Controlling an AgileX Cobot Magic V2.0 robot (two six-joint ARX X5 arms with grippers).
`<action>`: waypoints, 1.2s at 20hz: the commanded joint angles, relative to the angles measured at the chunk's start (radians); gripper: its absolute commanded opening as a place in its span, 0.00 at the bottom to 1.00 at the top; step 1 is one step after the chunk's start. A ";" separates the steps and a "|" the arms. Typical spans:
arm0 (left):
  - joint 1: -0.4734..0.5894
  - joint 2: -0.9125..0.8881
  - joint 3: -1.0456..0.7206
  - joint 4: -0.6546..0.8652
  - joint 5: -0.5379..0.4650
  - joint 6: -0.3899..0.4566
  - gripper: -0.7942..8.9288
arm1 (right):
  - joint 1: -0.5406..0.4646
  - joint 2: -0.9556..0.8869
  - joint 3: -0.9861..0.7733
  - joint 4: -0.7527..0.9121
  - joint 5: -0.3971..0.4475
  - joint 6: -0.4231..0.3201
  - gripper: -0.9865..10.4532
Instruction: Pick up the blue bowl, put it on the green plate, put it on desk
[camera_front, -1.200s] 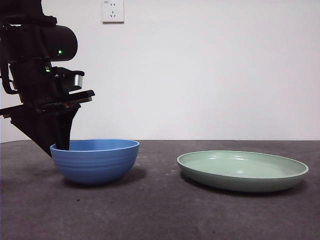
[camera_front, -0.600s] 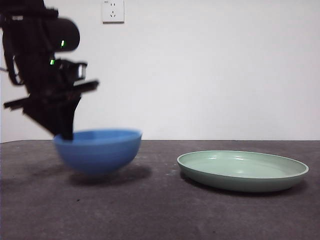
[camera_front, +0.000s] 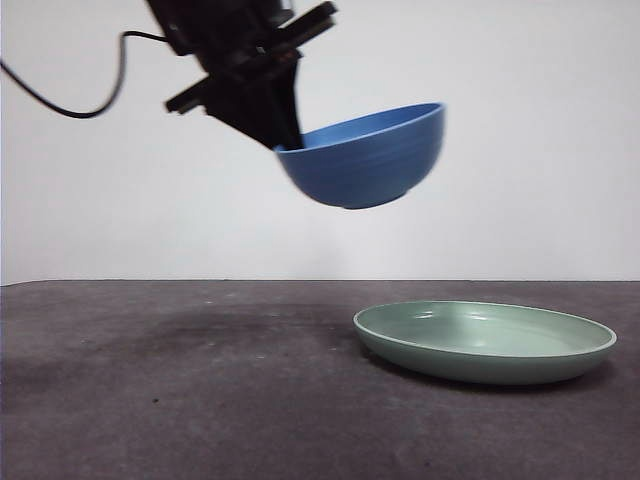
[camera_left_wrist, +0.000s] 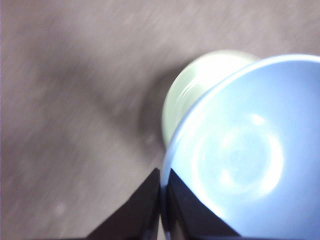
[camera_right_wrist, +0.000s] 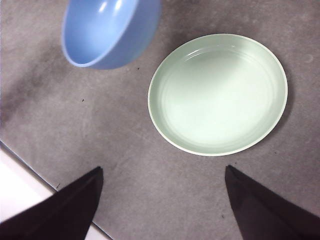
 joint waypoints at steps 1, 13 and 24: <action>-0.032 0.093 0.077 0.007 0.002 -0.014 0.09 | 0.004 0.005 0.018 0.006 0.000 0.012 0.43; -0.133 0.475 0.345 -0.043 -0.010 -0.013 0.09 | 0.004 0.005 0.018 0.006 0.000 0.018 0.43; -0.152 0.515 0.345 -0.047 -0.039 -0.010 0.25 | 0.004 0.005 0.018 0.006 0.000 0.018 0.43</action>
